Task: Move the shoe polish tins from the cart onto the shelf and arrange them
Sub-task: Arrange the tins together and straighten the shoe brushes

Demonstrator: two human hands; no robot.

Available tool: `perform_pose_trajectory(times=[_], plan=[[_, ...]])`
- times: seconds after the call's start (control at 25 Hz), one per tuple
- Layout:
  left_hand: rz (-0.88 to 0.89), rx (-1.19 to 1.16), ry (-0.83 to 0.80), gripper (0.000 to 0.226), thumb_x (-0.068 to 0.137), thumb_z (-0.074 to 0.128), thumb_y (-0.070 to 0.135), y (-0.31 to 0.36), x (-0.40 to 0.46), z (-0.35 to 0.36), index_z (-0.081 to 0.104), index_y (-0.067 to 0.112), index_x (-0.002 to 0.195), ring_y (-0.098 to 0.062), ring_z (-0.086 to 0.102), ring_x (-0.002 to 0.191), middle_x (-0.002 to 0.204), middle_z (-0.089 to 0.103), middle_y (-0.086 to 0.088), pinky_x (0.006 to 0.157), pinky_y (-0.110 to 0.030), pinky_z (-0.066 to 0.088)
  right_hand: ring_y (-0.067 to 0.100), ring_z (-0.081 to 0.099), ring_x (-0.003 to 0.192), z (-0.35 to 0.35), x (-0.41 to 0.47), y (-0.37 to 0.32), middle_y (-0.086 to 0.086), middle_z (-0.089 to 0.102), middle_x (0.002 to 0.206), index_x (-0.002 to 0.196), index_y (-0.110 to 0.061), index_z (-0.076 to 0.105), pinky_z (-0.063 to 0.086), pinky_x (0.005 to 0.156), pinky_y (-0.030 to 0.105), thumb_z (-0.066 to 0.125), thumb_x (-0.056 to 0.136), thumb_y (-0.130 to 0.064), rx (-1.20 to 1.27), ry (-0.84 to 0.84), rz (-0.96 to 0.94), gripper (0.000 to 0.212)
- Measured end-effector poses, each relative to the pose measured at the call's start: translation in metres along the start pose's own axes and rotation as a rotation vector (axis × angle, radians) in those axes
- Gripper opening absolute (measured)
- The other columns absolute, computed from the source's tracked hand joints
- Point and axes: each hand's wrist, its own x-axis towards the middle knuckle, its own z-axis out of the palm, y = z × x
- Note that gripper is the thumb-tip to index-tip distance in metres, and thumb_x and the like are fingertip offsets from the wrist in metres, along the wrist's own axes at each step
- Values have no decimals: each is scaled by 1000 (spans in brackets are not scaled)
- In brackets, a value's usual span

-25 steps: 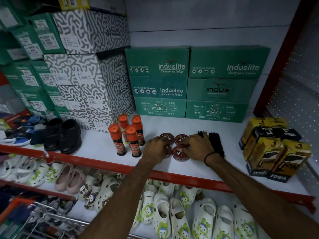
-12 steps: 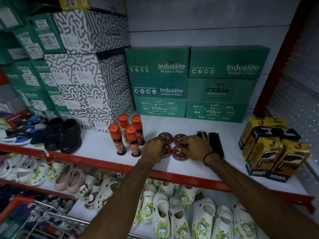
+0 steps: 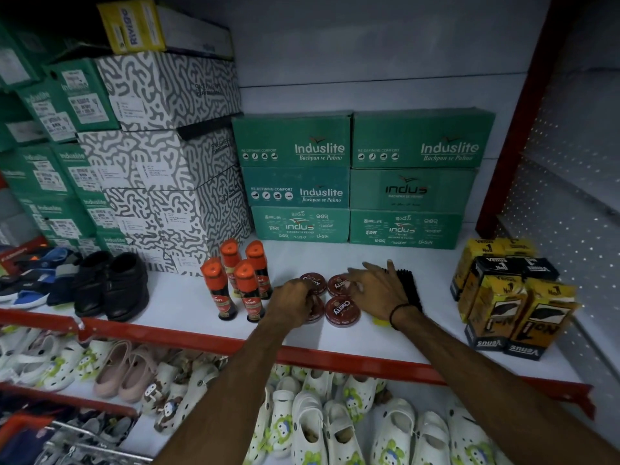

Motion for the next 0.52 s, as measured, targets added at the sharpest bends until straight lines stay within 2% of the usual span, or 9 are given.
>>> perform_pose_trajectory(times=[0.12,0.24,0.32,0.4,0.52], plan=[[24,-56,85,35,92,55,19,18,2,-5,64,19,125,-32,67,110,118,72,-9,96,-44,50,26,46,140,-30,-11,21,0,53,151,140,-32,55,29,120,52,50,99,-27,78,92,63,42],[140,-76,2,48,87,53,41,55,9,2,60,26,132,-30,59,127,127,69,-5,108,-48,41,33,51,135,-50,-32,50,8,54,148,141,-25,55,45,109,47,64,90,-29,46,-27,139,52],[186,-70,-84,63,85,57,49,79,12,8,51,26,144,-31,47,141,139,64,-8,119,-56,26,34,60,123,-51,-43,62,10,64,134,130,-25,65,53,98,43,69,83,-29,111,-77,160,47],[221,16,-134,73,80,59,53,98,11,13,49,24,145,-33,49,138,138,64,-12,119,-52,24,33,66,108,-48,-53,67,9,72,118,114,-25,72,55,87,38,68,81,-27,171,-117,166,34],[243,101,-143,69,70,55,46,109,9,19,59,18,133,-38,61,119,120,73,-16,106,-43,37,36,67,103,-43,-64,67,9,72,109,104,-23,73,55,83,41,68,83,-25,170,-173,141,22]])
